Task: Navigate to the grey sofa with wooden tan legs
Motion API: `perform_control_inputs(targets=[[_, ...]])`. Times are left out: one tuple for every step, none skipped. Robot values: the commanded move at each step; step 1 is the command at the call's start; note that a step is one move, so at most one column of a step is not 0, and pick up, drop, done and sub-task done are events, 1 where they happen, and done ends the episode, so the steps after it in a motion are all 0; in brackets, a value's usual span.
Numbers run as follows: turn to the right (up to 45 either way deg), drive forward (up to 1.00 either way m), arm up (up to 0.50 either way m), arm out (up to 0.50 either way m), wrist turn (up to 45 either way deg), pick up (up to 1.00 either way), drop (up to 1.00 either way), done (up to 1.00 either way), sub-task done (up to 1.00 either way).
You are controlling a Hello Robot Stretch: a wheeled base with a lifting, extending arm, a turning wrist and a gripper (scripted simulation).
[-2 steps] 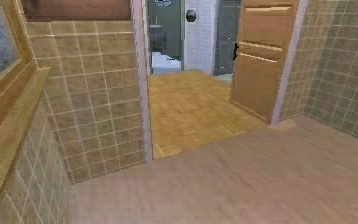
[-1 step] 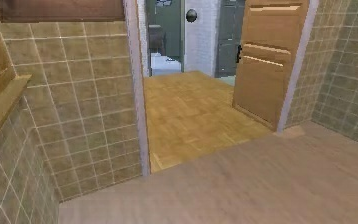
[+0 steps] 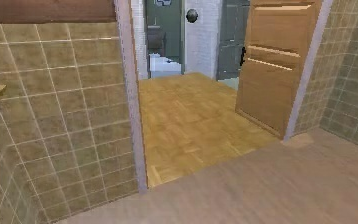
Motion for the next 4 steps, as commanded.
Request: perform_control_inputs(targets=[[45.0, 0.0, 0.0, 0.0, 0.0, 0.0, 0.0, 0.0, 0.0], [18.0, 0.0, 0.0, 0.0, 0.0, 0.0, 0.0, 0.0, 0.0], [0.0, 0.2, 0.0, 0.0, 0.0, 0.0, 0.0, 0.0, 0.0], [-45.0, 0.0, 0.0, 0.0, 0.0, 0.0, 0.0, 0.0, 0.0]])
